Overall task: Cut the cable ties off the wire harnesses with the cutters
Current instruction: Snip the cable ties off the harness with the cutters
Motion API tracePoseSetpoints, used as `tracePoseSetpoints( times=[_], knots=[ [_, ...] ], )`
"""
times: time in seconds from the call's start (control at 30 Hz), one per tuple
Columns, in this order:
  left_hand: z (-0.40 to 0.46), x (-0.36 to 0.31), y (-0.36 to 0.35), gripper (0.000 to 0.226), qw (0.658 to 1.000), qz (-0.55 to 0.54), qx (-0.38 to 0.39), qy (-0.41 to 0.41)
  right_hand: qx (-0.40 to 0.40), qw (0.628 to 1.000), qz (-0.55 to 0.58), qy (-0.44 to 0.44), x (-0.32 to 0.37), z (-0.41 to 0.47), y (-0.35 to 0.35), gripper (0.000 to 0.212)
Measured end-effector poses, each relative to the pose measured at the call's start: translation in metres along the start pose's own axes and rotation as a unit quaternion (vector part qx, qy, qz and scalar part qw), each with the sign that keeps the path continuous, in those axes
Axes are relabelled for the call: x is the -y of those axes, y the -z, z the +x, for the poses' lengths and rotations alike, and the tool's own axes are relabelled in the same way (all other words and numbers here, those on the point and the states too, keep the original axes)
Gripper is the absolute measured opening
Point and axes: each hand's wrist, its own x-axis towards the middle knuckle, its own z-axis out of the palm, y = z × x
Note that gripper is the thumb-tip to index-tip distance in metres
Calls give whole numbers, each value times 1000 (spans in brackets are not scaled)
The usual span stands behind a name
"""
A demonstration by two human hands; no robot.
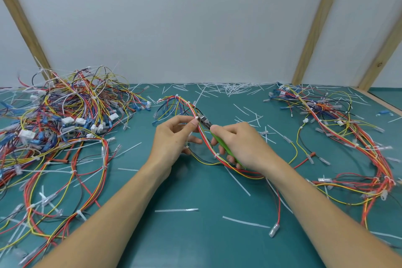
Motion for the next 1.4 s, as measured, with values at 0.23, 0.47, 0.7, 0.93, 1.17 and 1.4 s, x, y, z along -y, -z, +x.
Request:
tracePoseSetpoints(
  times=[0.23,0.47,0.7,0.93,1.17,1.4],
  knots=[
    [-2,3,-3,26,999,28,39,-22,-89,994,57,14,-1,5,4,42],
    [3,1,2,23,998,-37,-26,-33,-135,989,-48,18,-5,10,12,11],
    [5,1,7,27,995,-89,-44,-15,-119,990,-75,21,-5,6,10,12],
    [4,2,4,28,996,-80,-48,9,-122,991,-32,52,-3,7,11,15],
    [0,-2,1,35,998,54,34,10,-166,980,13,108,0,5,7,18],
    [-3,-3,0,41,985,105,137,28,-194,971,53,132,1,5,8,22]
  ],
)
